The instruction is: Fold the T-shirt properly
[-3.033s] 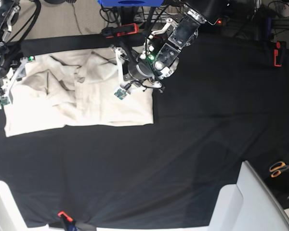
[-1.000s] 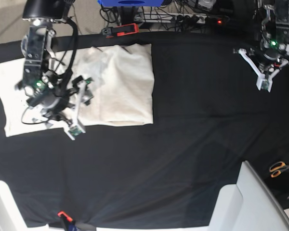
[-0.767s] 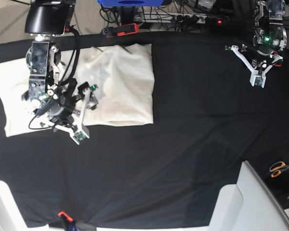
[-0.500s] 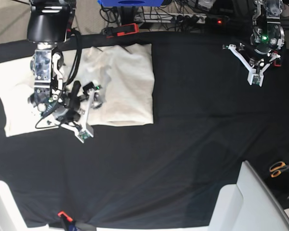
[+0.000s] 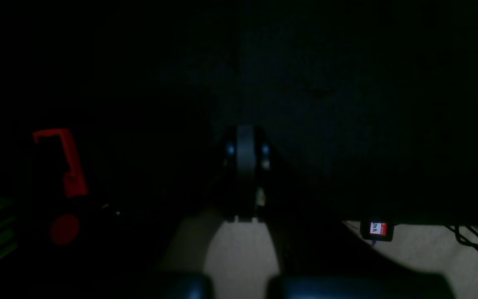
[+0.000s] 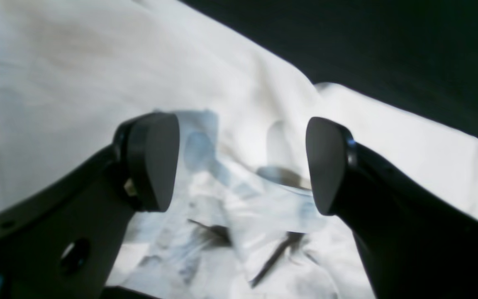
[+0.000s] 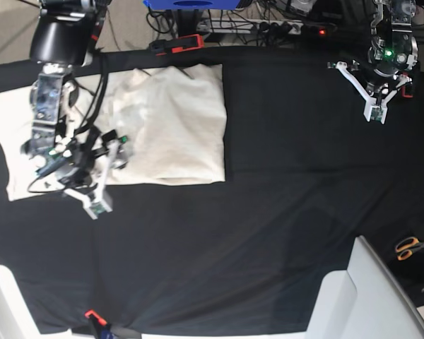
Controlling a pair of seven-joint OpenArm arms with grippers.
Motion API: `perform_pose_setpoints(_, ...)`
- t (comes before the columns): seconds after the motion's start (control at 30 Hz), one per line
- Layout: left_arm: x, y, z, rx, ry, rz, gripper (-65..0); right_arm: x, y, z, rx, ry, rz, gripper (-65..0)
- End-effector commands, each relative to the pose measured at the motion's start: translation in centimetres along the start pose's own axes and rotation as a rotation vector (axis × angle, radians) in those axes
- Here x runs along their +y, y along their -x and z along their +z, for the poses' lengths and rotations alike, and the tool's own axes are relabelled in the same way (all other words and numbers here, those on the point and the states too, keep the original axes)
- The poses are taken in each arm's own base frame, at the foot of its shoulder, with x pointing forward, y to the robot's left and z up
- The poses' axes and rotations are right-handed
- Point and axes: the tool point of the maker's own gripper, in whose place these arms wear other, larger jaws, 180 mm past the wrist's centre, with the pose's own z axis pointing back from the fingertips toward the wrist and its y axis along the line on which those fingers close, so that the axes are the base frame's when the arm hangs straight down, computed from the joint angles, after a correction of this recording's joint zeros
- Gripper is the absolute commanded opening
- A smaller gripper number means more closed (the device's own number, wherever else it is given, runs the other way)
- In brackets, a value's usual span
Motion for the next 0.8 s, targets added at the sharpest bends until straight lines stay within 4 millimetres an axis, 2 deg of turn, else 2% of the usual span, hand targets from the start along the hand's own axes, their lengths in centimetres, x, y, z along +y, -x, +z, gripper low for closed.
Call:
perform_pose_setpoints(0.0,0.7,-0.8,0.3,-0.027,-0.017,-0.004,-65.0,-0.7,-1.3,0.1,-0.039,0.004,-0.011,-19.8)
perform_pose_setpoints(0.17,0.6,-0.9,0.3,-0.030,-0.013,0.001,-65.0,-0.5,-0.1,-1.2,0.003,-0.031,-0.050,-20.4)
perform_pose_setpoints(0.33,0.6,-0.9,0.3,-0.030,-0.013,0.001,-65.0,0.0,0.0,-1.4,0.007,-0.043,-0.052,-29.1)
perform_pose_setpoints(0.5,0.8,-0.2,-0.1,-0.009,-0.015,0.005,-65.0,1.0,-0.4,-1.6,0.001,-0.063,-0.058,-29.1)
perform_pose_setpoints(0.77,0.9,-0.2,-0.5,-0.001,-0.017,0.014,-65.0,1.2,-0.7,-2.3,0.010,-0.086,-0.064,-29.4)
